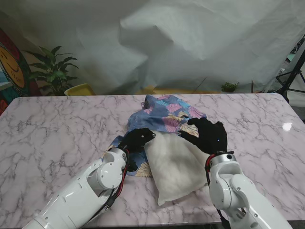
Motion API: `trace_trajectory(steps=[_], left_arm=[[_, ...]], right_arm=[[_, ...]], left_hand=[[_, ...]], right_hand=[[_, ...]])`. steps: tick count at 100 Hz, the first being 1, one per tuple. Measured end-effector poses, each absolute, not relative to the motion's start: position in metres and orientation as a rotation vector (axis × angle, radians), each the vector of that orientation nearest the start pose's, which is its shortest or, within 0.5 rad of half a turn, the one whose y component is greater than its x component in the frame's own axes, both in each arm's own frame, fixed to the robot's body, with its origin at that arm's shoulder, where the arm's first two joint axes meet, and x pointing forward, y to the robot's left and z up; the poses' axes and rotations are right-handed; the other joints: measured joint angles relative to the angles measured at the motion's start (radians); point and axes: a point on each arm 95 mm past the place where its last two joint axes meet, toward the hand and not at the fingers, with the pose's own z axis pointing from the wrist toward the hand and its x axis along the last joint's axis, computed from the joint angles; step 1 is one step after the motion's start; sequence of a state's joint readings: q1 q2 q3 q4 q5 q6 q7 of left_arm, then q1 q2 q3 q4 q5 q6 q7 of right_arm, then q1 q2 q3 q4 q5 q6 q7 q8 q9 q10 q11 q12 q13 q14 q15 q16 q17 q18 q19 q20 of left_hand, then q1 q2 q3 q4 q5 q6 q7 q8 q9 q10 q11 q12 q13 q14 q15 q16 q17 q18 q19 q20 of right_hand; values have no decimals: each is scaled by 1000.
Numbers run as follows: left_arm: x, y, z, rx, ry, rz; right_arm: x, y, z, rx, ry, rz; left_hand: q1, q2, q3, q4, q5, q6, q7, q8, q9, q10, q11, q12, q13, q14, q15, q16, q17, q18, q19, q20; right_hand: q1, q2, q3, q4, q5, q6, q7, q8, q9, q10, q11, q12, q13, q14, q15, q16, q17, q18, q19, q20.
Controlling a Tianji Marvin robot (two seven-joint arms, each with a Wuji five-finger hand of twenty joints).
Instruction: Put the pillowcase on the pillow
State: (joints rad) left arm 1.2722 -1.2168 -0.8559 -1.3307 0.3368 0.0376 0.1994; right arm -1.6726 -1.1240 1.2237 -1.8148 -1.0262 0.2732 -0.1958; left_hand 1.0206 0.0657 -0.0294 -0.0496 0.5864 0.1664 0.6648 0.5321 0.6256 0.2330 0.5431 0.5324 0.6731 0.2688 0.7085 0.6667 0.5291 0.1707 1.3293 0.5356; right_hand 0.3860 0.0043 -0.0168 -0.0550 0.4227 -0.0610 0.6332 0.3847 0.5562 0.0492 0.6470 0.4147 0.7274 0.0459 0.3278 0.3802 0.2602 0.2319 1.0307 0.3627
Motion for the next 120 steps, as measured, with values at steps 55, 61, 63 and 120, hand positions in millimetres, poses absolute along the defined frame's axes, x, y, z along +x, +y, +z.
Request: trace_trajectory(steps=[55, 61, 63, 120], left_arm=[[446, -61, -303, -1435, 1180, -1854], [454, -51, -305, -1443, 1186, -1832], [457, -47, -306, -1444, 1192, -1824], [497, 14, -332, -1568, 1403, -1651]], right_arm=[[328, 8, -328, 1082, 1707, 1461], [328, 7, -333, 1087, 1736, 1440], [329, 7, -334, 1085, 1750, 1432], [326, 18, -354, 1098, 1965, 1379]], left_hand=[[-87, -12, 0, 0, -89, -34, -120, -29, -166, -74, -137, -42, -259, -30, -259, -94, -326, -35, -341, -38], [-144, -13, 1, 0, -145, -23, -178, -46, -234, -67, -175, -58, -339, -27, -328, -136, -402, -27, -453, -52], [-160, -22, -2, 0, -161, -19, -206, -54, -264, -63, -193, -68, -365, -27, -349, -147, -424, -26, -492, -59], [-348, -44, -1, 1, -315, 29, -519, -109, -439, -54, -405, -115, -550, -34, -532, -249, -529, -25, -1057, -91]], right_hand=[[-83, -198, -27, -29, -250, 9, -698, -413, -400, -36, -674, -403, -628, -6, -282, -227, -385, 156, -455, -356], [-83, -199, -43, -31, -250, 9, -698, -413, -400, -21, -674, -415, -629, 8, -282, -227, -386, 168, -477, -356], [-83, -210, -50, -32, -250, 9, -698, -413, -400, -21, -674, -415, -629, 8, -282, -227, -387, 169, -481, -356], [-83, -215, -127, -73, -253, 44, -722, -414, -433, 78, -690, -428, -662, 83, -333, -237, -413, 253, -605, -369]])
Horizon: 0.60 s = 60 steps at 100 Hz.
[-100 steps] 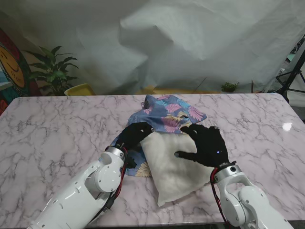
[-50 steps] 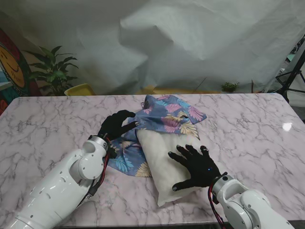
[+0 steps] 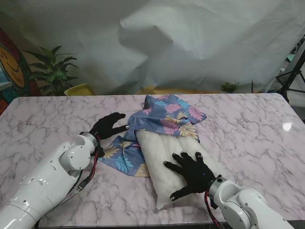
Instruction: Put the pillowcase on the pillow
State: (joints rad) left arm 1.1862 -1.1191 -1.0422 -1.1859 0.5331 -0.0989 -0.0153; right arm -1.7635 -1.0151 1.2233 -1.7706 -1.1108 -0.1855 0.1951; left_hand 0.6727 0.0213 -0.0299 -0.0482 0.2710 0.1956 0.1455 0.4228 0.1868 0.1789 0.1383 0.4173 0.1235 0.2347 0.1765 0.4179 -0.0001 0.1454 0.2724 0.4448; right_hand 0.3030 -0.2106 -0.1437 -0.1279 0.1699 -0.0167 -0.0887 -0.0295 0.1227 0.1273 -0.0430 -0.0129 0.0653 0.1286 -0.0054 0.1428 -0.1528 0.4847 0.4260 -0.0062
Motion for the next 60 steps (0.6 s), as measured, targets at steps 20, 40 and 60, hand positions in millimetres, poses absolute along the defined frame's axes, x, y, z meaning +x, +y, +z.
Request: trace_trajectory(steps=[20, 40, 60], left_arm=[[496, 16, -336, -1585, 1393, -1647], [495, 16, -338, -1593, 1365, -1658], [495, 16, -342, -1633, 1377, -1655]], right_arm=[[335, 23, -363, 987, 2009, 1288], [351, 18, -382, 849, 1846, 1369], [366, 8, -391, 905, 1593, 1563]], left_hand=[[0, 1, 0, 0, 0, 0, -2, 0, 0, 0, 0, 1, 0, 0, 0, 0, 17, 12, -25, 0], [8, 1, 0, 0, 0, 0, -3, 0, 0, 0, 0, 1, 1, 0, 0, 0, 33, 27, -48, 2], [80, 1, 2, 0, 0, 0, -3, 0, 0, -10, 20, 2, 5, 0, 0, 0, 62, 40, -49, 16]], right_hand=[[46, -63, -2, -6, -16, 15, -4, -5, 9, 10, -9, 0, 14, 11, -15, 9, 53, 30, 25, 0], [323, -224, 72, 11, 2, -87, 10, -9, 21, -67, 70, 252, 240, -21, 46, 2, 256, 29, 259, 52], [169, -577, 1204, -37, -17, -275, 551, 535, 152, -275, 722, 365, 581, -117, 198, 73, 605, -56, 376, 185]])
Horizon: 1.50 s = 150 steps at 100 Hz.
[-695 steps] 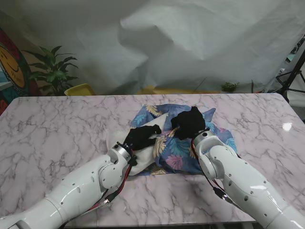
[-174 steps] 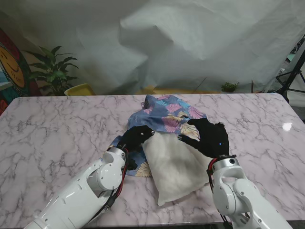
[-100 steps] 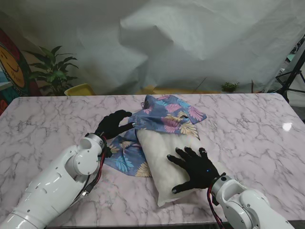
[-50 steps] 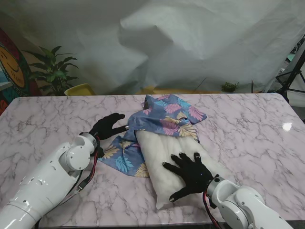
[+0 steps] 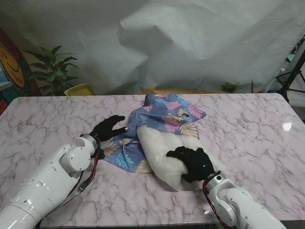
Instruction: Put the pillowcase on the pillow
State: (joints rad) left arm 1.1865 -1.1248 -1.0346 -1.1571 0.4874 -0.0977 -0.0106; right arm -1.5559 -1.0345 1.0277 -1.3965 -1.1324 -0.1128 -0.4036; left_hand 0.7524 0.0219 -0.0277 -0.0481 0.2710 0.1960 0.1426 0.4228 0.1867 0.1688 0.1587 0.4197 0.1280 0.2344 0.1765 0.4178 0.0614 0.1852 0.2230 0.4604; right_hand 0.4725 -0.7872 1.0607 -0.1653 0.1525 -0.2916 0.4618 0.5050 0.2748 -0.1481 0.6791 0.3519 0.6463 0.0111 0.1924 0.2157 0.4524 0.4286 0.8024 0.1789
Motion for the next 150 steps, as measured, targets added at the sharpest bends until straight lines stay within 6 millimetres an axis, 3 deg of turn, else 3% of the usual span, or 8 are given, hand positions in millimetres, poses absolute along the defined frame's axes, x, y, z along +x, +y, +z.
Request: trace_trajectory(steps=[10, 19, 28, 42, 97, 131, 139, 150], left_arm=[[497, 17, -345, -1699, 1432, -1653], [497, 18, -346, -1808, 1538, -1649], [503, 24, -345, -1783, 1591, -1630], [515, 35, -348, -1765, 1624, -1580], [544, 34, -372, -1624, 1649, -1665], [546, 13, -379, -1628, 1803, -1613], [546, 9, -382, -1619, 1839, -1558], [553, 10, -387, -1654, 1748, -1552]], right_arm=[[371, 12, -387, 907, 1572, 1580], [376, 15, -382, 889, 1557, 1588], [380, 18, -377, 892, 1535, 1604], [382, 18, -372, 927, 1514, 1629], [373, 27, -353, 924, 1530, 1708], [372, 26, -349, 912, 1486, 1731], [372, 26, -348, 914, 1472, 1729], [372, 26, -346, 912, 1449, 1738]], left_hand=[[12, 0, 0, 0, 0, 3, 0, 3, 0, -12, 16, -10, 12, -1, -2, -13, 2, -7, -35, 9], [-29, -18, -1, 0, 0, 5, -4, 3, 0, -17, 1, -46, -1, -10, -26, -39, -32, -32, -70, 9], [-82, -45, -6, 1, -12, 3, -26, -12, -10, -36, -47, -60, -44, -23, -60, -69, -66, -52, -98, -12], [-134, -66, -5, 2, -37, -5, -61, -41, -35, -43, -102, -82, -67, -41, -109, -110, -95, -81, -125, -43], [-52, -198, 13, 2, -45, -69, 5, -55, -32, -153, -46, -134, -65, -157, -109, -144, -89, -198, -157, -151], [-29, -226, 73, 2, -53, -50, 36, -89, -33, -61, -71, -159, -52, -90, -31, -125, -56, -168, -157, -151], [-4, -255, 252, 2, -72, -15, 9, -99, -23, -41, -54, -102, 6, -68, 11, -106, 9, -143, -142, -153], [19, -294, 480, 3, -34, -6, 64, -79, 165, -46, 112, -77, 119, -170, 16, -88, 91, -222, -112, -125]], right_hand=[[41, -16, 36, -3, 153, -21, 304, -118, 202, -12, 31, 10, 165, -21, 0, 22, 196, -66, 0, 25], [113, -73, 40, -115, 375, -21, 315, -155, 427, 4, 29, 7, 323, -27, 0, 100, 338, -92, 102, 36], [136, -84, 40, -135, 510, -22, 322, -259, 572, 18, -7, 4, 415, -24, 0, 166, 385, -94, 302, -67], [162, -84, 40, -136, 606, -22, 334, -343, 674, 34, -32, -4, 465, -9, 66, 212, 431, -95, 366, -76], [164, -84, 40, -136, 678, 4, 361, -385, 751, 69, -32, -4, 491, 1, 217, 261, 484, -97, 425, -39], [165, -84, 40, -136, 678, 6, 374, -396, 756, 70, -32, -4, 503, 1, 217, 273, 492, -106, 425, -16], [174, -84, 40, -136, 679, 6, 378, -397, 757, 71, -32, -4, 505, 1, 217, 273, 492, -106, 426, -15], [174, -84, 40, -136, 679, 6, 386, -406, 762, 72, -32, -4, 513, 1, 218, 273, 496, -106, 426, -2]])
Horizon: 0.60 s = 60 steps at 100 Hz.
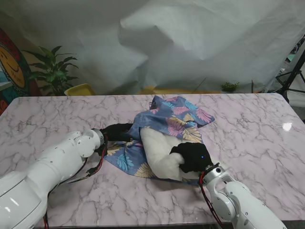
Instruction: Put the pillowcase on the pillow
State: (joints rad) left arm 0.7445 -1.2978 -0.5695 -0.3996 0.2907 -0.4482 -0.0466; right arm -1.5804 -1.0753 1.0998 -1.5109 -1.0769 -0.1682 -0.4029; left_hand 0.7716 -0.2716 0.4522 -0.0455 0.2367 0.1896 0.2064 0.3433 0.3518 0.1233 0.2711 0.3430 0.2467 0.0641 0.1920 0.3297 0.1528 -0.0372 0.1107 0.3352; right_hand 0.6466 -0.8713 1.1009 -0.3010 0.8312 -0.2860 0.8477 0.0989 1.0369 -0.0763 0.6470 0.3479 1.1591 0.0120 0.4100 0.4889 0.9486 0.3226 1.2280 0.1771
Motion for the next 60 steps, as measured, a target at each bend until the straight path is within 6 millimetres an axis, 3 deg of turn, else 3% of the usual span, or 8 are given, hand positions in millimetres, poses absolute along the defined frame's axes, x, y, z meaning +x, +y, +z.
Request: trace_trajectory(steps=[10, 16, 23, 26, 36, 38, 45, 60], left_arm=[[558, 10, -388, -1657, 1618, -1624], [559, 5, -387, -1676, 1557, -1668], [557, -1, -387, -1720, 1477, -1734], [555, -4, -389, -1729, 1457, -1757], [547, -13, -396, -1753, 1405, -1834], [545, -14, -397, -1771, 1377, -1859], [540, -20, -398, -1869, 1288, -1954], [521, -42, -392, -2078, 1287, -2103]], right_arm=[[372, 28, -346, 908, 1427, 1750], [371, 29, -345, 906, 1407, 1756], [371, 31, -345, 900, 1371, 1753], [371, 32, -345, 900, 1351, 1749], [373, 37, -346, 904, 1299, 1752], [373, 38, -346, 905, 1290, 1753], [376, 43, -347, 906, 1263, 1752], [382, 50, -342, 904, 1167, 1732]], left_hand=[[73, -6, 49, -7, 158, -21, 194, 51, 221, -31, 123, 11, 194, -3, 39, 40, 64, 24, 238, 23], [235, 3, -127, -14, 269, -67, 353, 56, 375, -46, 159, 109, 301, 14, 128, 117, 60, 82, 489, 24], [353, 61, -310, -14, 376, -104, 579, 54, 524, -69, 271, 236, 474, 45, 424, 278, 91, 107, 715, 74], [375, 72, -342, -14, 384, -111, 658, 56, 553, -78, 336, 271, 520, 74, 514, 332, 100, 104, 771, 93], [387, 70, -382, -14, 394, -110, 793, 138, 591, -79, 541, 347, 610, 75, 732, 464, 165, 99, 898, 143], [398, 70, -388, -15, 390, -107, 798, 157, 591, -78, 562, 356, 633, 76, 763, 476, 229, 163, 968, 163], [408, 70, -388, -23, 389, -87, 800, 207, 601, -64, 615, 373, 683, 80, 842, 524, 314, 233, 1052, 186], [436, 85, -388, -24, 376, -31, 801, 272, 607, -26, 672, 444, 764, 95, 937, 572, 561, 287, 1201, 149]], right_hand=[[0, 0, 0, 0, 0, 0, 12, -15, 2, 1, 0, 0, 6, 0, 0, 8, 4, 0, -1, 78], [0, 0, 0, 0, 0, 0, 20, -16, 3, 9, 0, 0, 8, 1, 13, 11, 11, 0, -1, 107], [0, 1, -13, 0, 1, 0, 25, -16, 6, 13, 1, 0, 18, 2, 13, 11, 22, 0, -1, 117], [0, 2, -15, 0, 1, 0, 26, -17, 9, 17, 1, 0, 21, 2, 13, 11, 25, -1, -1, 118], [0, 14, -26, 0, 1, 1, 36, -29, 17, 36, 3, -8, 41, 3, 13, 12, 43, -8, -1, 127], [0, 14, -31, 0, 1, 2, 37, -36, 24, 40, 3, -9, 43, 3, 13, 12, 47, -11, -1, 129], [0, 14, -33, 0, 1, 10, 52, -53, 27, 48, 3, -9, 57, 4, 13, 12, 60, -17, -1, 139], [0, 14, -38, 0, 11, 10, 79, -68, 44, 72, 26, -10, 67, 8, 63, 27, 72, -26, -1, 152]])
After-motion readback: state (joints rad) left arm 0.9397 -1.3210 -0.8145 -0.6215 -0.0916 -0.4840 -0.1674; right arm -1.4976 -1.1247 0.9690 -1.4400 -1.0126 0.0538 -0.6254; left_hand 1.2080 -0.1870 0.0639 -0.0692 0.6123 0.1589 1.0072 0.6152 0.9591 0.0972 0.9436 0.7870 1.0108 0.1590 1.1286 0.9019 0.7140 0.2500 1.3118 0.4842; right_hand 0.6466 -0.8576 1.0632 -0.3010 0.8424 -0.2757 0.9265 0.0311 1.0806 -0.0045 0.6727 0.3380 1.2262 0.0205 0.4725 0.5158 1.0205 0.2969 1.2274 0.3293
